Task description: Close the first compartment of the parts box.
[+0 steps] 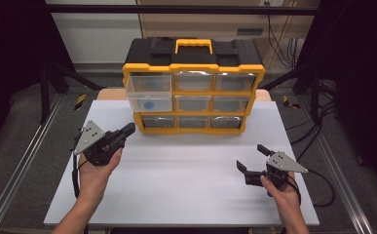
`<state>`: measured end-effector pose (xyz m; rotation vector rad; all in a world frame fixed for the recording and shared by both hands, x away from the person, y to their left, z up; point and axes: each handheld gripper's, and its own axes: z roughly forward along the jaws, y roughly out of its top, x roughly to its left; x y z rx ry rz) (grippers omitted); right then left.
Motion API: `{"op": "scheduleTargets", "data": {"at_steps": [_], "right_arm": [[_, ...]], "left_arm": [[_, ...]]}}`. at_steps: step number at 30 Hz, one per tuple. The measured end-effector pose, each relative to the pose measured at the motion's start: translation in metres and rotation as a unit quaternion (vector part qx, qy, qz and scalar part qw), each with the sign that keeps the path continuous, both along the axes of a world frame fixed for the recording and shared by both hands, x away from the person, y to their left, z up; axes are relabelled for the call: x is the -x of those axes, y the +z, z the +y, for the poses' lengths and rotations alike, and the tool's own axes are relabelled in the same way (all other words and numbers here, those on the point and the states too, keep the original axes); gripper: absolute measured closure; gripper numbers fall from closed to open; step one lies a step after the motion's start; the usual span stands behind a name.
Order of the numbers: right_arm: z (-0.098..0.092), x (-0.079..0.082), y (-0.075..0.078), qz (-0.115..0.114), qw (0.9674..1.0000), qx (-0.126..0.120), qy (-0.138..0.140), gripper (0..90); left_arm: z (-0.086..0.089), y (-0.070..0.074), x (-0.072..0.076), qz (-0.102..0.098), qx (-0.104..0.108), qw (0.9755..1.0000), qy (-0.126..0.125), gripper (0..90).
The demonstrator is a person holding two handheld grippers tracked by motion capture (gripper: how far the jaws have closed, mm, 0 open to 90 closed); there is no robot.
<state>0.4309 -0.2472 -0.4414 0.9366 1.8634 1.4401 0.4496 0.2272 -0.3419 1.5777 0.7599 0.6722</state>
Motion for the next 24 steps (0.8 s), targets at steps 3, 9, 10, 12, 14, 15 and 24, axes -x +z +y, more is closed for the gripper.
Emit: {"op": "scheduleTargets", "data": {"at_steps": [3, 9, 10, 12, 14, 15, 24], "right_arm": [[0.0, 0.0, 0.0, 0.0, 1.0, 0.002, -0.001, 6.1], [0.002, 0.001, 0.0, 0.003, 1.0, 0.003, -0.001, 6.3], [0.002, 0.001, 0.0, 0.002, 1.0, 0.002, -0.002, 6.3], [0.002, 0.001, 0.0, 0.002, 1.0, 0.002, -0.001, 6.3], [0.002, 0.0, 0.0, 0.002, 1.0, 0.003, 0.0, 6.3], [0.002, 0.0, 0.0, 0.001, 1.0, 0.003, -0.002, 6.2], [0.005, 0.0, 0.0, 0.005, 1.0, 0.005, 0.002, 6.0]], "left_arm": [[-0.004, 0.006, -0.003, -0.001, -0.003, 1.0, 0.0, 90.0], [-0.017, 0.011, -0.006, -0.003, -0.022, 0.9997, -0.008, 90.0], [-0.018, 0.012, -0.007, -0.002, -0.021, 0.9998, -0.008, 90.0], [-0.019, 0.014, -0.009, 0.0, -0.019, 0.9998, -0.007, 90.0], [-0.019, 0.016, -0.011, -0.001, -0.018, 0.9998, -0.003, 90.0], [-0.018, 0.018, -0.013, -0.003, -0.019, 0.9998, 0.001, 90.0], [-0.016, 0.027, -0.019, -0.002, -0.017, 0.9998, 0.012, 90.0]]}}
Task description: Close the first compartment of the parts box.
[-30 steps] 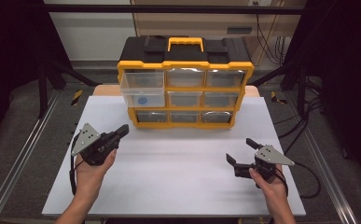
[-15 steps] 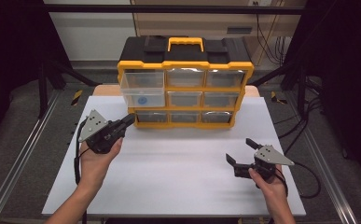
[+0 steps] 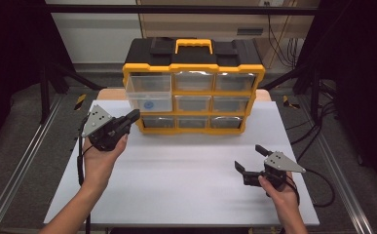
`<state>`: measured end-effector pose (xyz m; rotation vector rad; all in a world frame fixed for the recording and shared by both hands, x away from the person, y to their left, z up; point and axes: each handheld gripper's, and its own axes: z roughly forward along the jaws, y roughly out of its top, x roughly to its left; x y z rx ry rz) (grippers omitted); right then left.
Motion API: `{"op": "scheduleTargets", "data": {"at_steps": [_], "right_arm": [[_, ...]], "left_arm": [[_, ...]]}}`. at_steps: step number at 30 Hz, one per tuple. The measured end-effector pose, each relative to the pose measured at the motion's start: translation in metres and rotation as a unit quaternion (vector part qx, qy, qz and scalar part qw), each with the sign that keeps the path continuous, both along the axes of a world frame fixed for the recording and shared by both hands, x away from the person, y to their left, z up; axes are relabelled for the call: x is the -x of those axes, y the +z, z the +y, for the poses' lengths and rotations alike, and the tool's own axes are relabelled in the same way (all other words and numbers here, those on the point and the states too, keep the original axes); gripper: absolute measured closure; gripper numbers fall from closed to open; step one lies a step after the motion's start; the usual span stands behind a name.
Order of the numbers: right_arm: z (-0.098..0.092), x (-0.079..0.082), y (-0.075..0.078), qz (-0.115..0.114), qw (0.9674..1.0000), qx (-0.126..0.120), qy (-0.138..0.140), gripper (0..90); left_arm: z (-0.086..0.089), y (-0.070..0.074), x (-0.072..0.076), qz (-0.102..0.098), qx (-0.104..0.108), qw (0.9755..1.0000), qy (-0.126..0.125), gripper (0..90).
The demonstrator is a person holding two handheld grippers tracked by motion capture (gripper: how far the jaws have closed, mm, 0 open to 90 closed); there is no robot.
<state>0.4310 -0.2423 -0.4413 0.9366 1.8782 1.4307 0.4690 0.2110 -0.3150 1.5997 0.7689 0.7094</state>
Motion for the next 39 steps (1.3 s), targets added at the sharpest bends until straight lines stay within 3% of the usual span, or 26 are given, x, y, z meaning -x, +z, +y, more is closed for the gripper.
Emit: {"op": "scheduleTargets", "data": {"at_steps": [39], "right_arm": [[-0.001, 0.001, 0.001, -0.001, 1.0, -0.003, 0.003, 5.9]], "left_arm": [[-0.018, -0.002, -0.023, 0.016, -0.001, 0.9998, 0.015, 90.0]]}}
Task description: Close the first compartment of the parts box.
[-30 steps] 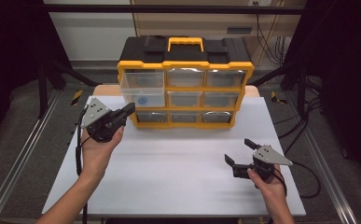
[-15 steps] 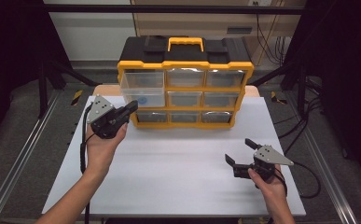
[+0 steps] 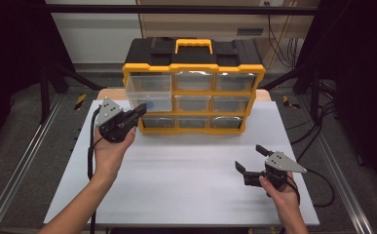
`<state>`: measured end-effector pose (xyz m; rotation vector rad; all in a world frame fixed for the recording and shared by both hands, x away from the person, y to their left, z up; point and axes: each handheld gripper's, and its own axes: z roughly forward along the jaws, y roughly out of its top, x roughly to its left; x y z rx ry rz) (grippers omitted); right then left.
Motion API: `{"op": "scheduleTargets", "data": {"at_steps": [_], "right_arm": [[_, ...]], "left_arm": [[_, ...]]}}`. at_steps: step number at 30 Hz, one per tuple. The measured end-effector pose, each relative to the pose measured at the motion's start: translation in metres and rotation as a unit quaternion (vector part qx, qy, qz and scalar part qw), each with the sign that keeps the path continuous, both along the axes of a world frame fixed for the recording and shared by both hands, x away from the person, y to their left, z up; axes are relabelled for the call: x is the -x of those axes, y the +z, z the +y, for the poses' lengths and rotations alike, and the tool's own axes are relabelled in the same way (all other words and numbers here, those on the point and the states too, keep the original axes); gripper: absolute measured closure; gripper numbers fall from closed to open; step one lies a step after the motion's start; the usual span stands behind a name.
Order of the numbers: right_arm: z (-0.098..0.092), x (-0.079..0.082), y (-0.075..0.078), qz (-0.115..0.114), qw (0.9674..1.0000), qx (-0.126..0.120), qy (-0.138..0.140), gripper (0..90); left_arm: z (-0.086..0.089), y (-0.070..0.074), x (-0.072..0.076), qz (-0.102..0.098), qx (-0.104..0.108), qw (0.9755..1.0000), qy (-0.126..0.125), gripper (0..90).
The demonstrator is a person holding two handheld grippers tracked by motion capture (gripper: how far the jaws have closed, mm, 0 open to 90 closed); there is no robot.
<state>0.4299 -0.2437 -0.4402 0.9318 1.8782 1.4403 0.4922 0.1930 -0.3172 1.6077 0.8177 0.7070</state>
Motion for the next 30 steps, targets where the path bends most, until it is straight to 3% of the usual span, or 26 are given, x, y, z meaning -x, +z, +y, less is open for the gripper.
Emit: {"op": "scheduleTargets", "data": {"at_steps": [30], "right_arm": [[-0.001, 0.0, 0.0, -0.003, 1.0, 0.001, -0.001, 5.8]], "left_arm": [[-0.013, 0.006, -0.012, 0.0, -0.014, 0.9999, -0.003, 90.0]]}}
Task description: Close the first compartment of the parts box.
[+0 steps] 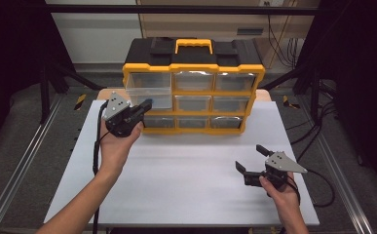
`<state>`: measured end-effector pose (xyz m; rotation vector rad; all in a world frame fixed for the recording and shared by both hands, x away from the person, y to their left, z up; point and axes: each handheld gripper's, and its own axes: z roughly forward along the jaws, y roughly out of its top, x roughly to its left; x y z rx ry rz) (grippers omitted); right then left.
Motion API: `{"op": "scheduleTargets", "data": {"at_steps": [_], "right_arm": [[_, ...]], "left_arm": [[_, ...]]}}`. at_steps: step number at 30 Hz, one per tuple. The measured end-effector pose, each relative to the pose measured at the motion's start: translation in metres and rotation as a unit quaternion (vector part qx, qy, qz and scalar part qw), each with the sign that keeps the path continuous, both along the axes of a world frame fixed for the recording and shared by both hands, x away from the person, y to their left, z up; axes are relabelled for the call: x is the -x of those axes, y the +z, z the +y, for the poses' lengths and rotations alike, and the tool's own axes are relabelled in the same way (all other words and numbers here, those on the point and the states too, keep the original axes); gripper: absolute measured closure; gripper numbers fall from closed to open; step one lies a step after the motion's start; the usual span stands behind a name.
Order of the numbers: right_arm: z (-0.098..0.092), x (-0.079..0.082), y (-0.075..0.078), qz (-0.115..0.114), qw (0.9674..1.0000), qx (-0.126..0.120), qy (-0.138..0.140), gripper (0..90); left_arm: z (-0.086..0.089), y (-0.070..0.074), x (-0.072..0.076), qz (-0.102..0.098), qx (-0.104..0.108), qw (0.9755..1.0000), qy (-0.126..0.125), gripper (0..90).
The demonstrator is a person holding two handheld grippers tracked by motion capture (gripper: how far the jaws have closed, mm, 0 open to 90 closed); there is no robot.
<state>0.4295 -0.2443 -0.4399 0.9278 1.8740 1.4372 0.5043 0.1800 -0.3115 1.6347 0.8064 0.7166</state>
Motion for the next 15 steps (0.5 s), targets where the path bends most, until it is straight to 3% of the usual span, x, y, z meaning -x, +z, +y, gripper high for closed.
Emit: {"op": "scheduleTargets", "data": {"at_steps": [15], "right_arm": [[-0.0005, 0.0001, 0.0, 0.001, 1.0, -0.001, 0.0, 5.7]], "left_arm": [[-0.0011, 0.0006, -0.0047, 0.001, 0.0, 1.0, 0.003, 90.0]]}}
